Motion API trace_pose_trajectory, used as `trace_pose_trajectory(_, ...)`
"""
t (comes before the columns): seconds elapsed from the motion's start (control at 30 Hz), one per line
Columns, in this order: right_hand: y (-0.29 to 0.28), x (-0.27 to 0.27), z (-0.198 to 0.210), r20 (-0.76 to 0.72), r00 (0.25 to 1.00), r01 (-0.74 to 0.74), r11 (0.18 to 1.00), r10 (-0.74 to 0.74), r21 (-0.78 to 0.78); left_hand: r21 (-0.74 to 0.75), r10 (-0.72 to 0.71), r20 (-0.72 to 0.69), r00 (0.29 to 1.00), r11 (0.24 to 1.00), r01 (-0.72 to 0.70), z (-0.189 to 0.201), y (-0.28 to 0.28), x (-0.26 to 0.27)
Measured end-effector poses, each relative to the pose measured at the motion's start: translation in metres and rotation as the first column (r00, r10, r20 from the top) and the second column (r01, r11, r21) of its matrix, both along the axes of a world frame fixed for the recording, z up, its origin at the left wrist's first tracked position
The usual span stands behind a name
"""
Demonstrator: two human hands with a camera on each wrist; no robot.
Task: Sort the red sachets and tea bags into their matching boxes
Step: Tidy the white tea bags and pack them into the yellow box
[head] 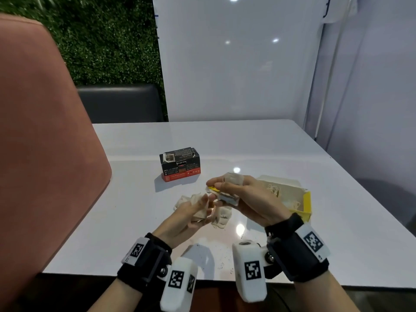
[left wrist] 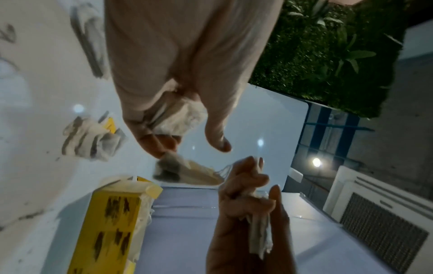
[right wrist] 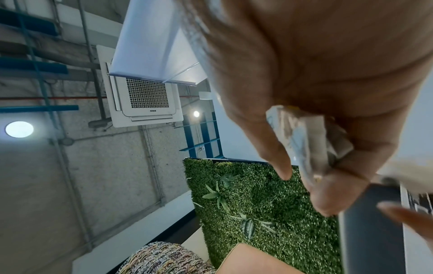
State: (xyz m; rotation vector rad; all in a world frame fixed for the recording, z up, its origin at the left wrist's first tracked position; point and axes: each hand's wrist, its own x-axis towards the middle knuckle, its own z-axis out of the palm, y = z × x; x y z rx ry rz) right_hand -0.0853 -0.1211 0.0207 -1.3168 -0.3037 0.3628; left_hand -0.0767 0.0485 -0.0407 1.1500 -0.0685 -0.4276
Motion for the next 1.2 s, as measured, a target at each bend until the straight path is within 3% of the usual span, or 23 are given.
trace_pose_trajectory(0.1, 0.002, 0.001, 0.0, -0.026, 0.999, 0.028, 0.998, -0.027, 0.059, -0.043, -0.055, 0.044, 0.997, 0.997, 0.057, 0.004, -0.005, -0.008)
trace_pose_trajectory(0.4, -0.003, -0.012, -0.021, -0.238, 0.969, 0.121, 0.96, -0.06, 0.252, -0.315, 0.005, -0.249, 0.969, 0.945, -0.086, -0.001, -0.004, -0.012)
trace_pose_trajectory(0.47, 0.004, -0.022, -0.037, -0.175, 0.973, 0.168, 0.98, -0.149, 0.103, -0.328, 0.034, -0.305, 0.952, 0.935, -0.138, 0.0, -0.011, -0.011)
trace_pose_trajectory(0.57, 0.013, -0.028, -0.055, 0.089, 0.956, 0.292, 0.934, -0.28, -0.207, -0.344, 0.057, -0.397, 0.916, 0.916, -0.206, 0.001, -0.015, -0.01)
trace_pose_trajectory(0.7, 0.017, -0.023, -0.059, 0.505, 0.84, 0.446, 0.785, -0.202, -0.429, -0.368, 0.022, -0.466, 0.885, 0.904, -0.216, 0.005, -0.015, -0.013)
trace_pose_trajectory(0.8, 0.019, -0.021, -0.052, 0.657, 0.746, 0.524, 0.708, -0.112, -0.474, -0.388, -0.002, -0.492, 0.87, 0.896, -0.218, 0.011, -0.016, -0.017)
trace_pose_trajectory(0.9, 0.02, -0.019, -0.047, 0.693, 0.721, 0.513, 0.693, -0.027, -0.507, -0.434, -0.024, -0.504, 0.863, 0.871, -0.229, 0.012, -0.017, -0.018)
trace_pose_trajectory(1.07, 0.013, -0.013, -0.035, 0.609, 0.781, 0.482, 0.752, -0.138, -0.45, -0.4, -0.009, -0.511, 0.859, 0.887, -0.229, 0.007, -0.015, -0.017)
trace_pose_trajectory(1.2, 0.014, -0.01, -0.032, 0.587, 0.809, 0.444, 0.61, 0.043, -0.656, -0.396, -0.015, -0.494, 0.869, 0.894, -0.21, 0.004, -0.014, -0.016)
